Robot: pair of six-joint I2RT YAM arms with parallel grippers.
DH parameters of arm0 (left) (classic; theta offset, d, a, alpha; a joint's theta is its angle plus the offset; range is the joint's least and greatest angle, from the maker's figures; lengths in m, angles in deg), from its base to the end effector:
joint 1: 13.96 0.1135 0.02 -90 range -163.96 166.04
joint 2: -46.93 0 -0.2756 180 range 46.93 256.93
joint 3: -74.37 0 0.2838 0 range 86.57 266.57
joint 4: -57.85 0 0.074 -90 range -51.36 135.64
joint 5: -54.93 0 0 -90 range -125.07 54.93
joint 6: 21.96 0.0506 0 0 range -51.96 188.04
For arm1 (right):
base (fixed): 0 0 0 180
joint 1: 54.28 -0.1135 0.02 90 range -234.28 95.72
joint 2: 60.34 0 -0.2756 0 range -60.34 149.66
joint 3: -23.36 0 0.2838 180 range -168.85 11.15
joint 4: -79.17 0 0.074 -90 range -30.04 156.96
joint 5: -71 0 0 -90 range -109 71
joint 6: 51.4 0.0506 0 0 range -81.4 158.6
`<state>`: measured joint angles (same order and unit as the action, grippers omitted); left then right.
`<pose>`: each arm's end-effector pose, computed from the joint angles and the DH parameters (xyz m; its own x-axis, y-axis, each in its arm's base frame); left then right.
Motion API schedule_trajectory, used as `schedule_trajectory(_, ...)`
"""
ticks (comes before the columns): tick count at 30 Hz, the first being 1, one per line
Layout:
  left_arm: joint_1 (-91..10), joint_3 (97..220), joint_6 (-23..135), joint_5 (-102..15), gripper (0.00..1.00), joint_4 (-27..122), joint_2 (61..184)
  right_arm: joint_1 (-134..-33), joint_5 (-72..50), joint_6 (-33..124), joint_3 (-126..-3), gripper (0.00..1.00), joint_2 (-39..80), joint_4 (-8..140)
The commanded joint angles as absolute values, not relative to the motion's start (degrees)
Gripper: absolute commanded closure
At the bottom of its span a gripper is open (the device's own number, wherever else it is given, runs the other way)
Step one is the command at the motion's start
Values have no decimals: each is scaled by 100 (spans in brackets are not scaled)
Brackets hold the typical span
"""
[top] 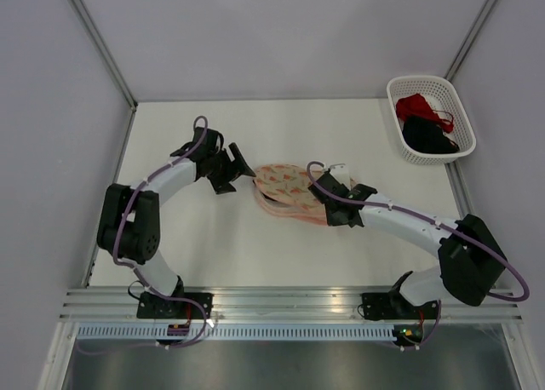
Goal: Unzip the laundry bag and remove the bra
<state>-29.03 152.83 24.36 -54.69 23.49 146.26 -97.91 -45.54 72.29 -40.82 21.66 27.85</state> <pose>0.3811 -0.1202 0.1844 -0.8705 -0.4393 -0.2219 -0.2370 0.7693 -0.5933 0.2286 0.1867 0.1881 -0.8413 -0.1164 -0.5279 -0.0426 0.9878 -0.1499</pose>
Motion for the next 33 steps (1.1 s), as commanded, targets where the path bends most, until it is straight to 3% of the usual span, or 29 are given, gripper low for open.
schedule_trajectory(1,-2899,14338,2209,-4817,13,1997,13441,-9778,-3827,7016,-3922,100,1955,3118)
schedule_trajectory(6,-3179,12616,1277,-5423,13,2778,11816,-9831,-1195,6752,-3421,100,1780,4591)
schedule_trajectory(10,-3575,11937,460,-5836,8,3847,11251,-9901,-424,6839,-3341,99,1832,5228)
schedule_trajectory(28,-5219,13008,-543,-5424,8,5170,13851,-10077,130,6928,-3306,100,1648,5606)
schedule_trajectory(31,-5237,12990,-596,-5318,15,5205,13983,-10077,148,6936,-3280,99,1595,5615)
schedule_trajectory(33,-5237,12990,-579,-5265,30,5232,14018,-10086,131,6910,-3262,100,1586,5580)
